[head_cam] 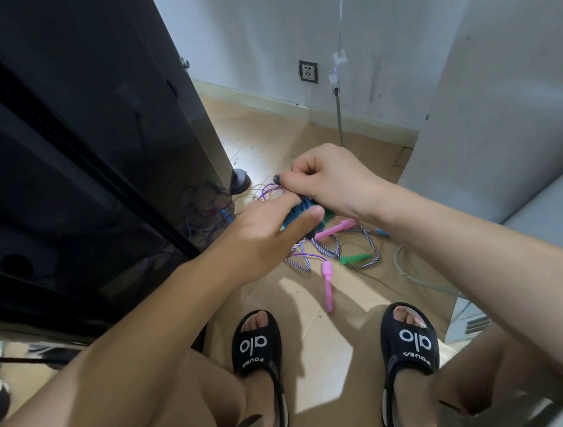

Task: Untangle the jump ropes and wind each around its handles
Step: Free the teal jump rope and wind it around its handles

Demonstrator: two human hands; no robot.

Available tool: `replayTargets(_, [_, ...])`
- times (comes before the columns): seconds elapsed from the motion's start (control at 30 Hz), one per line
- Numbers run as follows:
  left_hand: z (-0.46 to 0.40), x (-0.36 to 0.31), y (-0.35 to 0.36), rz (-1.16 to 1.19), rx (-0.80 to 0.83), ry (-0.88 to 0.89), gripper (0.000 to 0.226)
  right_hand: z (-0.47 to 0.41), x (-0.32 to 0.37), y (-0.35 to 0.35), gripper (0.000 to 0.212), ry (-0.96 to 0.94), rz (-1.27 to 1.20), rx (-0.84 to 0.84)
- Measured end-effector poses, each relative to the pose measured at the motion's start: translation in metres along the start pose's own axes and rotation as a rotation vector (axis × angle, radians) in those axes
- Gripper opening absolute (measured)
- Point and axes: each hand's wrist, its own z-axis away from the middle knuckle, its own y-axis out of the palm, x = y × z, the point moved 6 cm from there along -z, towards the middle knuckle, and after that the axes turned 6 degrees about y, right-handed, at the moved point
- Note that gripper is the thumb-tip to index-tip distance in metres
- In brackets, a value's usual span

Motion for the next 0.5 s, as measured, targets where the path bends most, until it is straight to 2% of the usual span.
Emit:
replayTargets(0.2, [0.002,-0.005,0.0,0.084,0.008,-0.031,0.045,0.0,-0.01,0.007,0.042,0.087,0.001,0.075])
replayTargets(0.3, [0.001,-0.006,-0.01,0.229,-0.069,0.002,0.046,-0.002,-0.014,0.005,0.038,0.153,-0.201,0.152])
replayTargets(0.4, [0.001,-0.002,-0.015,0.361,-0.076,-0.07,0.048,0.001,-0.017,0.01,0.029,0.196,-0.351,0.318])
replayTargets(0.5, [-0.001,0.005,-0.018,0.411,-0.039,-0.153,0.048,0.003,-0.021,0.016,0.029,0.236,-0.434,0.391])
